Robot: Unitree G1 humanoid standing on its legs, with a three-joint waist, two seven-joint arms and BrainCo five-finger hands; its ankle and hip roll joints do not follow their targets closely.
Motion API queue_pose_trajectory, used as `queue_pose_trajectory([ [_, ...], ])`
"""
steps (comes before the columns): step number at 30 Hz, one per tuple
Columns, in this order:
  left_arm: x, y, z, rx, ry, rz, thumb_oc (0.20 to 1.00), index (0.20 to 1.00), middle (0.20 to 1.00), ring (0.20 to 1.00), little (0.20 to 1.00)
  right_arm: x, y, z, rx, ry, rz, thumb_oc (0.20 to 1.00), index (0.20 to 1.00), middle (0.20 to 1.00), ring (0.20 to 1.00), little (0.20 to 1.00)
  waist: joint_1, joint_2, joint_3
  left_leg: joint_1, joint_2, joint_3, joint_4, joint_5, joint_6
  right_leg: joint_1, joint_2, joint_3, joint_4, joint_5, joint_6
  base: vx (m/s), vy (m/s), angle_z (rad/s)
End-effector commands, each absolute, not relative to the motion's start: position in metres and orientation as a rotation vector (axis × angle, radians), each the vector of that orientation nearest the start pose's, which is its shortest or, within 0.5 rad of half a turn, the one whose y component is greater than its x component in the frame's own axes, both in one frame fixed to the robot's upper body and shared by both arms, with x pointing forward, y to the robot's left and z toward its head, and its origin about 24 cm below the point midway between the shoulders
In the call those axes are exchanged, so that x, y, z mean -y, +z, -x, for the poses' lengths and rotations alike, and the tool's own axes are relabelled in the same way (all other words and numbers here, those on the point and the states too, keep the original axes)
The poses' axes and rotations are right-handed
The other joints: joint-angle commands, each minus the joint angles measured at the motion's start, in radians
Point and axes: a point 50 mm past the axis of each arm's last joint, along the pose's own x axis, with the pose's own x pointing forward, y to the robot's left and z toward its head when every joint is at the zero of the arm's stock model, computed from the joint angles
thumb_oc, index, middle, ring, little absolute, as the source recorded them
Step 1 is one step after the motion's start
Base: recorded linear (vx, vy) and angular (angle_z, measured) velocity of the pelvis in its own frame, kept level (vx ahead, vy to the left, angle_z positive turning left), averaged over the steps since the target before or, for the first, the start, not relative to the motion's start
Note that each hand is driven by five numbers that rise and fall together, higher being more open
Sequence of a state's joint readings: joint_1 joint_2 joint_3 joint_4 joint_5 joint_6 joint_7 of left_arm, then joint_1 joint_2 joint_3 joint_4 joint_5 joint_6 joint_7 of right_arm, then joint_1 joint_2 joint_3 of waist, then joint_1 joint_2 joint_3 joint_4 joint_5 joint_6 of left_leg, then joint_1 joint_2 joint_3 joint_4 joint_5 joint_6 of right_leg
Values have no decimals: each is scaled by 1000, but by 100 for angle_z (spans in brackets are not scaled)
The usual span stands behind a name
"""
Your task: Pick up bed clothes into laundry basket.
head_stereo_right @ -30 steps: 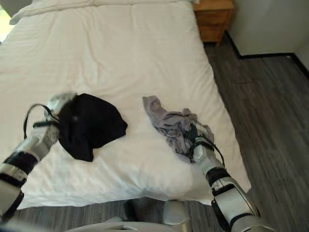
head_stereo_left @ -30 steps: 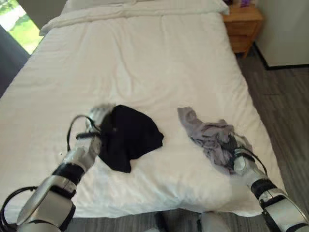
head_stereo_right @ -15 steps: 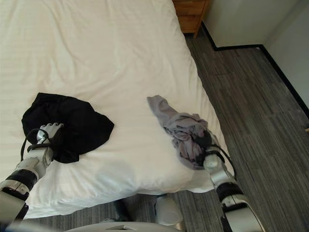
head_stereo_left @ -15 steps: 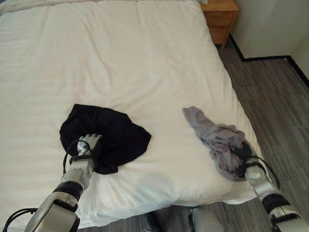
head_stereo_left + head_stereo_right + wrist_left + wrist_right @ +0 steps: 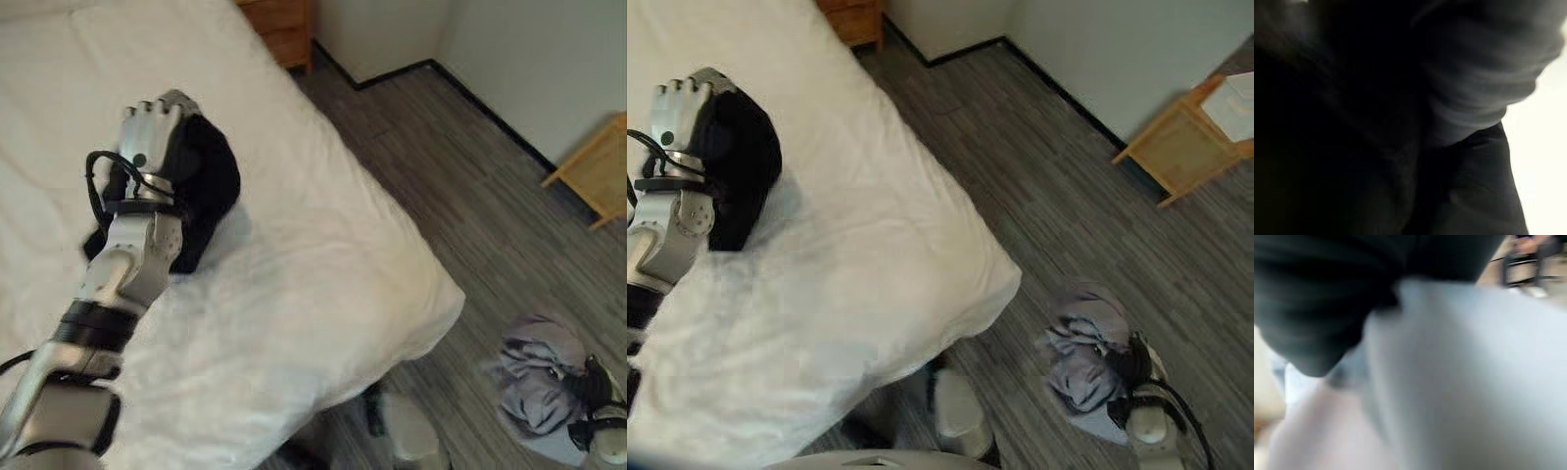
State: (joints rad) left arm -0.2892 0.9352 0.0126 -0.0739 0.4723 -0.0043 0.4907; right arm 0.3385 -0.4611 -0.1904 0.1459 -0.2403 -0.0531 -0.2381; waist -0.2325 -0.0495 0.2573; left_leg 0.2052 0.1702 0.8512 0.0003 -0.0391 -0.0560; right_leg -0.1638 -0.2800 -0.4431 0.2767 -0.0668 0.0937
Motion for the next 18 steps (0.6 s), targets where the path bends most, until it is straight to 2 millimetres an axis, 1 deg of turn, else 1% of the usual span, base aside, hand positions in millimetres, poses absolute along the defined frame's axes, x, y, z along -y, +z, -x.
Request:
queue_pose_trajectory([
  [1,-284,210,-236,788,653,-903,200,200,200,200,200,326,58,-183,-56,-487,891,200,200,200,200,200,-25,19,-112,-47,113,-68,-69,90,-97,115,-65,33,-239,111,92,-67,-280,-325],
  [2,-272,200,-224,802,615,-789,200,200,200,200,200,318,63,-191,-7,-485,884,200,200,200,200,200,-20,16,-122,-30,128,-37,-69,100,-108,101,-69,2,-241,137,90,4,-282,-318],
  [3,-262,199,-221,838,585,-716,200,200,200,200,200,314,71,-196,45,-495,868,200,200,200,200,200,-26,7,-131,-21,136,-26,-63,106,-114,103,-63,-13,-245,131,92,85,-510,-240],
  [4,-243,193,-213,860,492,-581,200,200,200,200,200,306,81,-197,108,-485,855,200,200,200,200,200,-34,12,-133,1,182,-18,-25,126,-136,111,-29,22,-243,104,76,97,-476,-94],
  [5,-237,191,-210,868,474,-511,200,200,200,200,200,302,86,-198,147,-491,844,200,200,200,200,200,-48,14,-130,5,208,-11,-2,158,-152,113,-13,34,-248,87,72,91,-385,-42],
  [7,-237,190,-209,865,473,-504,200,200,200,200,200,302,86,-196,147,-491,850,200,200,200,200,200,-42,23,-129,10,226,-8,7,167,-167,117,2,37,-248,78,64,47,-149,-48],
  [8,-233,190,-208,869,451,-456,200,200,200,200,200,298,89,-198,173,-482,835,200,200,200,200,200,-46,33,-126,16,262,-15,51,208,-192,126,27,49,-255,58,52,245,-380,-72],
  [9,-222,192,-209,885,400,-385,200,200,200,200,200,285,104,-207,270,-446,842,200,200,200,200,200,-24,42,-103,-15,325,-133,198,302,-205,148,94,105,-259,7,13,332,-491,-75],
  [10,-219,193,-210,892,389,-361,200,200,200,200,200,281,111,-212,309,-434,851,200,200,200,200,200,-7,42,-101,-26,332,-218,242,303,-195,159,125,135,-262,-11,-5,351,-554,-61],
  [11,-217,191,-211,878,395,-351,200,200,200,200,200,276,115,-216,335,-412,867,200,200,200,200,200,10,30,-92,-62,305,-343,331,265,-142,161,148,158,-260,-6,-32,254,-445,-81],
  [12,-213,187,-213,868,380,-325,200,200,200,200,200,271,121,-221,368,-393,897,200,200,200,200,200,35,12,-88,-110,238,-478,419,198,-98,170,155,216,-266,-4,-38,257,-420,-98],
  [13,-210,185,-214,857,364,-317,200,200,200,200,200,264,126,-228,403,-365,904,200,200,200,200,200,60,5,-85,-140,154,-599,468,142,-68,175,174,282,-275,-5,-45,315,-327,-168],
  [14,-203,180,-216,836,329,-303,200,200,200,200,200,250,132,-240,456,-319,912,200,200,200,200,200,111,-4,-71,-205,25,-756,549,69,-25,195,197,386,-302,-11,-54,205,-193,-236],
  [15,-203,180,-217,838,330,-303,200,200,200,200,200,249,132,-240,458,-321,912,200,200,200,200,200,111,-7,-71,-210,21,-754,550,74,-21,191,193,387,-303,-6,-54,232,-124,-281],
  [16,-201,178,-216,830,317,-287,200,200,200,200,200,244,135,-244,479,-300,931,200,200,200,200,200,141,-12,-62,-258,-51,-816,570,21,-7,212,200,432,-308,-13,-58,160,-16,-252],
  [17,-199,179,-215,833,304,-278,200,200,200,200,200,241,137,-246,494,-289,946,200,200,200,200,200,163,-14,-54,-299,-104,-851,571,3,7,223,203,471,-310,-11,-55,284,-19,-209],
  [18,-197,177,-215,828,297,-263,200,200,200,200,200,236,139,-248,515,-267,967,200,200,200,200,200,189,-15,-47,-344,-153,-884,539,-23,14,235,206,515,-312,-14,-51,287,22,-143],
])
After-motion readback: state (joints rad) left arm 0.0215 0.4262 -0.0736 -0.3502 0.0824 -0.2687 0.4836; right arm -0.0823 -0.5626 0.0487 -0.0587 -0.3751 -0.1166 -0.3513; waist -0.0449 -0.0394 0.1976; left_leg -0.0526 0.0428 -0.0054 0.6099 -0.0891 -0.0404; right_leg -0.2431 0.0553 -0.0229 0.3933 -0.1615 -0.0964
